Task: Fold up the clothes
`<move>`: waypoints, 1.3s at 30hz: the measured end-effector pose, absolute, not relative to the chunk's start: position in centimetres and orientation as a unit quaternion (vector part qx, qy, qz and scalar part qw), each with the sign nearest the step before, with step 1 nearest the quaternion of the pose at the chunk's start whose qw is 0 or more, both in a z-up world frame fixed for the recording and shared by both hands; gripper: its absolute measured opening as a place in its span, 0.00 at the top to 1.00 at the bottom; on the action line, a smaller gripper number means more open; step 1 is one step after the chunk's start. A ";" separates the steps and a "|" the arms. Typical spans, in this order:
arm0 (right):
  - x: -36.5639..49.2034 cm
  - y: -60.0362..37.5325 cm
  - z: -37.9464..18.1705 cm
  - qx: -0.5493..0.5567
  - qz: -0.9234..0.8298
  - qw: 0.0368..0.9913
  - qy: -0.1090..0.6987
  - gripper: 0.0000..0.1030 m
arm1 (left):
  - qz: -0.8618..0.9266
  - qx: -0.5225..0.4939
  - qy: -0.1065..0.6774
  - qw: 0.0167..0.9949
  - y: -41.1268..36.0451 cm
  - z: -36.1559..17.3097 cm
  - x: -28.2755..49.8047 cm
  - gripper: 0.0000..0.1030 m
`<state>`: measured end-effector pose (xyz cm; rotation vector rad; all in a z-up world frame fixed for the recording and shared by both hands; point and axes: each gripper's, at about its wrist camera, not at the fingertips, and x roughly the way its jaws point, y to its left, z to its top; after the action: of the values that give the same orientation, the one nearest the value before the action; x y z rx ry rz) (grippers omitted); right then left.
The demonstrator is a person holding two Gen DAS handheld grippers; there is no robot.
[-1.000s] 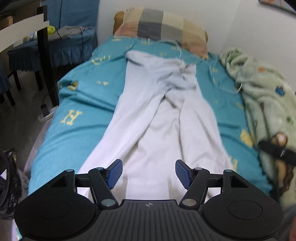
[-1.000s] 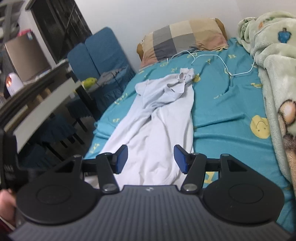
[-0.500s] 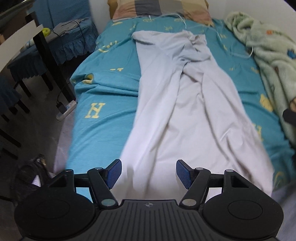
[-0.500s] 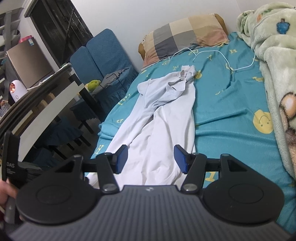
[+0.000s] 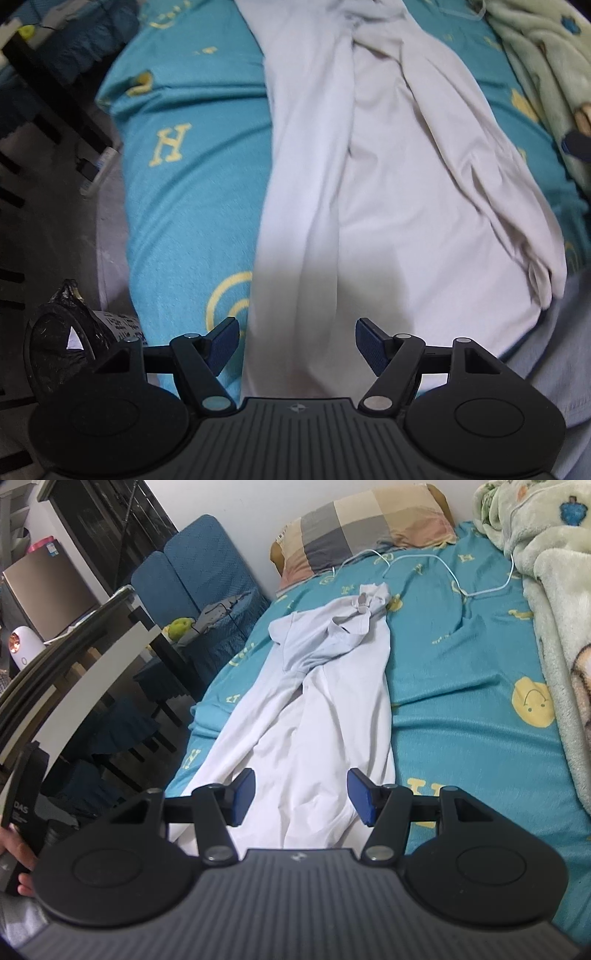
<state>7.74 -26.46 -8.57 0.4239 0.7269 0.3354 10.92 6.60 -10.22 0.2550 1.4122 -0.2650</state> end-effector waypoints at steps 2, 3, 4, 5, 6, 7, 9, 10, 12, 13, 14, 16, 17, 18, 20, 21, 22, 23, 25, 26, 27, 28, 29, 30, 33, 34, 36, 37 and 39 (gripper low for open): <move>7.9 -26.6 -8.8 0.212 0.160 0.897 0.355 0.43 | -0.130 0.155 0.649 0.733 6.3 -10.5 10.7 0.25; 8.0 -26.7 -8.9 0.216 0.159 0.895 0.356 0.43 | -0.135 0.170 0.651 0.728 6.3 -10.7 10.6 0.23; 8.1 -26.8 -8.9 0.219 0.158 0.894 0.358 0.43 | -0.140 0.182 0.653 0.722 6.3 -10.8 10.5 0.23; 8.1 -26.9 -9.0 0.221 0.158 0.893 0.358 0.43 | -0.143 0.185 0.656 0.717 6.5 -11.0 10.5 0.23; 8.2 -26.9 -9.1 0.224 0.157 0.892 0.359 0.43 | -0.145 0.184 0.660 0.714 6.7 -11.2 10.5 0.23; 8.3 -27.0 -9.2 0.226 0.157 0.891 0.360 0.43 | -0.148 0.179 0.665 0.710 6.9 -11.4 10.4 0.23; 8.5 -27.1 -9.3 0.231 0.155 0.889 0.363 0.43 | -0.157 0.164 0.676 0.701 7.4 -11.8 10.3 0.34; 8.6 -27.1 -9.4 0.233 0.154 0.888 0.365 0.43 | -0.163 0.159 0.680 0.697 7.4 -11.9 10.1 0.53; 8.8 -27.2 -9.6 0.238 0.150 0.885 0.370 0.43 | -0.170 0.161 0.677 0.698 6.9 -11.5 9.7 0.86; 8.9 -27.3 -9.7 0.240 0.148 0.884 0.373 0.43 | -0.171 0.165 0.673 0.700 6.6 -11.1 9.4 0.95; 9.0 -27.3 -9.8 0.243 0.146 0.883 0.375 0.43 | -0.175 0.174 0.667 0.703 6.1 -10.4 9.0 0.96; 8.9 -27.5 -9.9 0.249 0.143 0.881 0.376 0.43 | -0.186 0.187 0.655 0.708 4.8 -8.6 8.1 0.96; 8.9 -27.6 -10.0 0.252 0.141 0.880 0.376 0.43 | -0.191 0.188 0.649 0.712 4.1 -7.5 7.7 0.96; 8.9 -27.8 -10.0 0.257 0.140 0.880 0.375 0.43 | -0.197 0.186 0.644 0.715 3.3 -6.4 7.2 0.96; 8.8 -28.1 -9.9 0.266 0.139 0.879 0.371 0.43 | -0.210 0.185 0.633 0.722 1.2 -4.5 6.6 0.96; 8.7 -28.2 -9.9 0.272 0.137 0.878 0.370 0.43 | -0.218 0.184 0.627 0.725 0.1 -3.6 6.3 0.96; 8.7 -28.4 -9.9 0.277 0.137 0.877 0.369 0.43 | -0.225 0.184 0.622 0.727 -1.0 -2.7 5.9 0.96; 8.6 -28.6 -9.9 0.283 0.136 0.875 0.368 0.43 | -0.231 0.183 0.618 0.729 -2.1 -2.3 5.7 0.96; 8.5 -28.9 -9.9 0.294 0.136 0.872 0.366 0.43 | -0.234 0.177 0.613 0.733 -4.4 -2.4 5.6 0.95; 8.5 -29.1 -9.9 0.299 0.135 0.871 0.365 0.43 | -0.234 0.169 0.614 0.735 -5.2 -3.0 5.6 0.95; 8.4 -29.3 -9.9 0.304 0.134 0.870 0.365 0.43 | -0.233 0.158 0.616 0.736 -5.9 -3.7 5.7 0.95; 8.4 -29.5 -9.9 0.309 0.133 0.868 0.364 0.43 | -0.232 0.152 0.619 0.735 -6.2 -4.6 5.8 0.94; 8.4 -29.7 -10.0 0.314 0.131 0.867 0.365 0.43 | -0.231 0.147 0.623 0.733 -6.4 -5.7 5.8 0.93; 8.5 -29.9 -10.1 0.319 0.130 0.865 0.365 0.43 | -0.229 0.143 0.626 0.731 -6.7 -6.7 5.8 0.92; 8.6 -30.5 -10.5 0.335 0.127 0.857 0.370 0.43 | -0.226 0.139 0.637 0.724 -6.4 -9.4 5.8 0.84; 8.7 -30.6 -10.6 0.340 0.127 0.854 0.372 0.43 | -0.227 0.142 0.637 0.723 -6.0 -9.8 5.7 0.78; 8.9 -30.7 -10.8 0.346 0.128 0.850 0.375 0.43 | -0.230 0.148 0.636 0.722 -5.5 -10.1 5.2 0.72; 8.9 -30.6 -10.9 0.346 0.129 0.850 0.376 0.43 | -0.232 0.151 0.635 0.721 -5.2 -10.3 5.0 0.67; 9.0 -30.5 -10.9 0.344 0.131 0.850 0.377 0.43 | -0.240 0.147 0.632 0.722 -4.6 -10.3 4.6 0.65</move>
<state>9.02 -30.53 -10.88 0.7245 0.7952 0.2758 4.59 -4.61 -10.26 0.3238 1.3962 -0.5292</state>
